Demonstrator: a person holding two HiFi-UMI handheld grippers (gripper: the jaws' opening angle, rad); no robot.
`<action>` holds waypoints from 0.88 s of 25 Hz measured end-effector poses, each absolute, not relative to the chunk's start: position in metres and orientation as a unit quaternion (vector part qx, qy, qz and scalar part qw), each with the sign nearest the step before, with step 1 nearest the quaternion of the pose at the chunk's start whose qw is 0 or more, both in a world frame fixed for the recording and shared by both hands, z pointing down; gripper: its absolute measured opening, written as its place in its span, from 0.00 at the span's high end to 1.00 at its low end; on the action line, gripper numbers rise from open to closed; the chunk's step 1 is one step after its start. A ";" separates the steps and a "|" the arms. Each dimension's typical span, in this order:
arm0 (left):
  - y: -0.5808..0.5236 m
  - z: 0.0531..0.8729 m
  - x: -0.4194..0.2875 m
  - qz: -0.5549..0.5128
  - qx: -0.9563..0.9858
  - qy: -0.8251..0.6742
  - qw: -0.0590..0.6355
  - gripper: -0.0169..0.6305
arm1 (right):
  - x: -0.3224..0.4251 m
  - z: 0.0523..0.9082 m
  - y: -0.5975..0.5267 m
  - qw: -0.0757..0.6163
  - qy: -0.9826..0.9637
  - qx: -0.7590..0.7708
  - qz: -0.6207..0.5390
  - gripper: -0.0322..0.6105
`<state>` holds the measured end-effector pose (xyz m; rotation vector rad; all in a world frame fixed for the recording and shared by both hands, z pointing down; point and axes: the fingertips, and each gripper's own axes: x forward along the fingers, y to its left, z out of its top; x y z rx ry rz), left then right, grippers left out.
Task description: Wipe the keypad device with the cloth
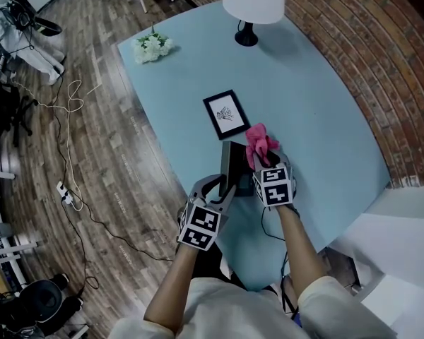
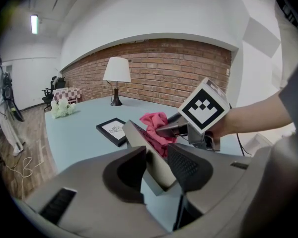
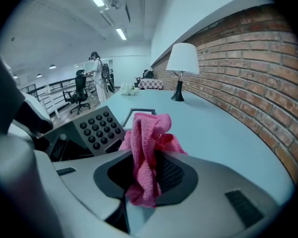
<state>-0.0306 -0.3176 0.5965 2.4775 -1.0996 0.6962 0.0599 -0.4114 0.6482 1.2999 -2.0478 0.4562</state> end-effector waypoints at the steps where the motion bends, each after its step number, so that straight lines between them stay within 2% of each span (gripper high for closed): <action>1: -0.317 0.597 -0.031 0.245 0.872 -0.388 0.171 0.70 | 0.064 0.653 -0.411 0.341 -0.778 0.498 0.173 0.76; 4: -0.317 0.597 -0.031 0.246 0.871 -0.389 0.172 0.70 | 0.076 0.662 -0.407 0.366 -0.769 0.496 0.171 0.76; 6: -0.317 0.598 -0.032 0.248 0.870 -0.389 0.172 0.70 | 0.079 0.658 -0.406 0.354 -0.771 0.497 0.181 0.77; 14: -0.316 0.597 -0.030 0.254 0.867 -0.394 0.170 0.70 | 0.029 0.560 -0.394 0.165 -0.835 0.468 0.238 0.77; 16: -0.316 0.597 -0.030 0.256 0.866 -0.395 0.171 0.70 | 0.011 0.548 -0.387 0.161 -0.847 0.450 0.231 0.77; 22: -0.317 0.597 -0.028 0.259 0.866 -0.394 0.169 0.70 | -0.008 0.575 -0.378 0.210 -0.842 0.442 0.228 0.77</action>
